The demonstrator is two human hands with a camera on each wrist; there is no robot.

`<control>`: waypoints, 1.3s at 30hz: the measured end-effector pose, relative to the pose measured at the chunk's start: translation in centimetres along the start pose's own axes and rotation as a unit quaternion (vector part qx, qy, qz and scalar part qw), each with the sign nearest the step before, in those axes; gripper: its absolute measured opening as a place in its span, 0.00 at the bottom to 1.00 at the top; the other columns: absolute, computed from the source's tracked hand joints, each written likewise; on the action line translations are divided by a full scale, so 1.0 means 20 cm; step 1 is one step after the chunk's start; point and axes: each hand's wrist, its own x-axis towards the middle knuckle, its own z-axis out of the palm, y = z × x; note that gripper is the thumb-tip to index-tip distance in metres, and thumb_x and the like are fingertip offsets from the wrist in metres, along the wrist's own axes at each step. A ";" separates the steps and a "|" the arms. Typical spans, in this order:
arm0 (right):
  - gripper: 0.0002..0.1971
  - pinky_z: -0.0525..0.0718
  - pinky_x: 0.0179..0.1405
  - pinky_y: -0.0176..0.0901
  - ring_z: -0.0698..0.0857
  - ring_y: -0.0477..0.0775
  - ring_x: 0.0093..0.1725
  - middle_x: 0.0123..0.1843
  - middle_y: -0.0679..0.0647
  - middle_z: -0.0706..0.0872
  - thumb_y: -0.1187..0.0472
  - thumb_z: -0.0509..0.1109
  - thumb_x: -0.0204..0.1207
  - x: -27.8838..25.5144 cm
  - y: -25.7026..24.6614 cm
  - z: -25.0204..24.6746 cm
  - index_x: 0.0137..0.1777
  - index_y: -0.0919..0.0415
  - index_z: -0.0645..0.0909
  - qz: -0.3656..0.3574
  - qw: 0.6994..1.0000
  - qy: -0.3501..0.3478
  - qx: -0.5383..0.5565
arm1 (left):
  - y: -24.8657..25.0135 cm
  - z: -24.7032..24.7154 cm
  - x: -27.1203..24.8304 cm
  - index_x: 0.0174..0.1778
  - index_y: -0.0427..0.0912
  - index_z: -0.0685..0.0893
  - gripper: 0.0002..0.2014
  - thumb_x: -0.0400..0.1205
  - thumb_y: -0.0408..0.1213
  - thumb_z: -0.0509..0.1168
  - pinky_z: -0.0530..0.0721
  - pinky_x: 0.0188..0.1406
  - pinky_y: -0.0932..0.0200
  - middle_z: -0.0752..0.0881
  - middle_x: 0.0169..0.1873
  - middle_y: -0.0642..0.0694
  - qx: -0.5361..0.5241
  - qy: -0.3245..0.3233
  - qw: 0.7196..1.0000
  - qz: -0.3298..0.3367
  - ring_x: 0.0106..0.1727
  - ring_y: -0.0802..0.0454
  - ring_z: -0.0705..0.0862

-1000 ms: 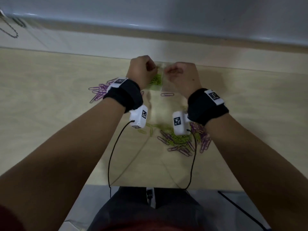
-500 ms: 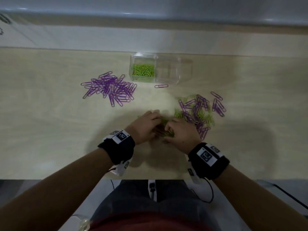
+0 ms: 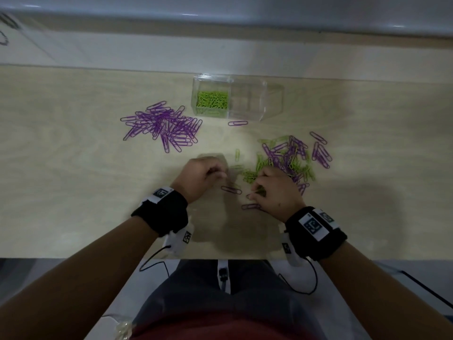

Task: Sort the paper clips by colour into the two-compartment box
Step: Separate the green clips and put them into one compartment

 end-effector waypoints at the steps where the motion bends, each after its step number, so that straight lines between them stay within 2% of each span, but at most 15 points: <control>1: 0.09 0.77 0.49 0.48 0.75 0.54 0.48 0.45 0.51 0.75 0.54 0.77 0.68 0.01 -0.02 0.01 0.41 0.60 0.84 0.006 1.000 -0.009 -0.025 | 0.01 -0.02 0.02 0.38 0.47 0.84 0.04 0.78 0.36 0.68 0.76 0.35 0.68 0.87 0.35 0.50 -0.025 0.028 0.999 -0.030 0.34 0.67 0.79; 5: 0.06 0.75 0.56 0.53 0.73 0.57 0.55 0.49 0.51 0.72 0.55 0.73 0.71 0.02 -0.08 0.02 0.39 0.57 0.82 0.035 0.996 -0.040 -0.067 | 0.05 -0.11 0.15 0.45 0.43 0.85 0.05 0.80 0.30 0.66 0.77 0.34 0.68 0.87 0.36 0.44 -0.068 0.113 0.989 -0.070 0.33 0.60 0.80; 7: 0.06 0.74 0.59 0.54 0.72 0.58 0.56 0.52 0.53 0.72 0.56 0.71 0.73 0.02 -0.09 0.03 0.40 0.58 0.80 0.035 0.993 -0.059 -0.100 | 0.05 -0.13 0.21 0.49 0.41 0.85 0.08 0.79 0.26 0.65 0.81 0.42 0.68 0.89 0.40 0.41 -0.086 0.109 0.987 -0.087 0.40 0.54 0.85; 10: 0.05 0.73 0.57 0.53 0.72 0.58 0.56 0.52 0.53 0.71 0.57 0.69 0.74 0.02 -0.09 0.02 0.42 0.57 0.77 0.029 0.991 -0.074 -0.104 | 0.05 -0.13 0.25 0.54 0.37 0.84 0.12 0.76 0.22 0.67 0.83 0.52 0.56 0.90 0.44 0.38 -0.127 0.077 0.983 -0.112 0.44 0.48 0.86; 13: 0.07 0.71 0.47 0.47 0.74 0.53 0.49 0.46 0.50 0.73 0.58 0.71 0.72 0.01 -0.09 -0.02 0.39 0.52 0.74 0.021 0.998 -0.050 0.032 | 0.05 -0.11 0.22 0.57 0.33 0.83 0.15 0.76 0.20 0.67 0.84 0.54 0.54 0.89 0.46 0.35 -0.182 0.050 0.973 -0.130 0.46 0.42 0.85; 15: 0.09 0.74 0.43 0.47 0.76 0.52 0.44 0.43 0.52 0.78 0.63 0.72 0.72 0.03 -0.10 -0.06 0.37 0.54 0.74 0.006 0.988 -0.013 0.154 | 0.04 -0.11 0.19 0.59 0.34 0.82 0.18 0.75 0.18 0.67 0.85 0.53 0.59 0.89 0.48 0.35 -0.183 0.023 0.973 -0.138 0.46 0.44 0.86; 17: 0.08 0.77 0.41 0.44 0.78 0.52 0.39 0.40 0.55 0.82 0.67 0.71 0.73 0.07 -0.12 -0.12 0.37 0.58 0.75 0.020 0.970 0.033 0.238 | 0.02 -0.11 0.16 0.63 0.40 0.82 0.22 0.74 0.19 0.67 0.84 0.50 0.64 0.87 0.50 0.39 -0.118 -0.004 0.984 -0.136 0.40 0.51 0.83; 19: 0.08 0.76 0.37 0.32 0.78 0.46 0.35 0.38 0.51 0.82 0.67 0.71 0.74 0.16 -0.14 -0.17 0.37 0.60 0.76 0.047 0.962 0.080 0.257 | 0.01 -0.13 0.14 0.67 0.45 0.79 0.27 0.75 0.18 0.64 0.84 0.47 0.62 0.83 0.51 0.43 -0.053 -0.012 0.991 -0.120 0.38 0.51 0.82; 22: 0.06 0.71 0.31 0.22 0.76 0.40 0.33 0.36 0.46 0.81 0.65 0.71 0.75 0.33 -0.17 -0.22 0.39 0.60 0.77 0.063 0.962 0.135 0.229 | 0.01 -0.16 0.16 0.67 0.48 0.78 0.28 0.75 0.18 0.62 0.84 0.43 0.65 0.80 0.52 0.45 -0.037 0.038 0.993 -0.103 0.36 0.55 0.84; 24: 0.03 0.74 0.36 0.28 0.77 0.44 0.35 0.41 0.49 0.83 0.66 0.69 0.77 0.43 -0.19 -0.23 0.42 0.60 0.79 0.048 0.968 0.154 0.191 | 0.00 -0.18 0.19 0.64 0.46 0.79 0.25 0.74 0.20 0.62 0.83 0.42 0.66 0.80 0.51 0.43 -0.015 0.091 0.993 -0.079 0.34 0.55 0.80; 26: 0.04 0.75 0.43 0.38 0.77 0.47 0.40 0.49 0.53 0.83 0.68 0.68 0.77 0.47 -0.18 -0.23 0.49 0.60 0.81 0.028 0.981 0.142 0.132 | 0.00 -0.19 0.22 0.65 0.43 0.79 0.24 0.73 0.22 0.61 0.82 0.44 0.57 0.82 0.51 0.40 0.042 0.113 0.991 -0.051 0.40 0.48 0.81; 28: 0.07 0.76 0.47 0.40 0.77 0.49 0.44 0.54 0.54 0.82 0.68 0.67 0.77 0.47 -0.17 -0.21 0.52 0.60 0.82 0.021 0.990 0.109 0.082 | 0.01 -0.19 0.22 0.65 0.40 0.79 0.23 0.73 0.26 0.60 0.81 0.46 0.55 0.83 0.52 0.39 0.130 0.099 0.986 -0.031 0.47 0.42 0.82; 30: 0.05 0.81 0.49 0.47 0.80 0.53 0.46 0.53 0.54 0.80 0.64 0.69 0.75 0.43 -0.17 -0.17 0.49 0.58 0.83 0.014 0.996 0.077 0.044 | 0.02 -0.17 0.21 0.63 0.41 0.82 0.21 0.74 0.30 0.60 0.83 0.48 0.50 0.84 0.53 0.40 0.192 0.075 0.979 -0.015 0.51 0.38 0.83; 34: 0.07 0.80 0.48 0.49 0.78 0.55 0.51 0.51 0.53 0.77 0.54 0.73 0.71 0.32 -0.21 -0.07 0.45 0.55 0.82 0.018 1.000 0.009 -0.015 | -0.05 -0.10 0.19 0.56 0.39 0.83 0.16 0.73 0.34 0.61 0.83 0.48 0.41 0.85 0.52 0.39 0.214 0.038 0.976 -0.020 0.50 0.34 0.82; 39: 0.10 0.81 0.50 0.53 0.77 0.64 0.57 0.59 0.59 0.75 0.66 0.68 0.72 0.30 -0.29 0.02 0.52 0.62 0.83 0.028 0.995 -0.021 -0.091 | -0.03 -0.06 0.23 0.57 0.44 0.85 0.18 0.76 0.38 0.56 0.79 0.50 0.45 0.84 0.55 0.43 0.235 -0.006 0.971 0.046 0.53 0.38 0.77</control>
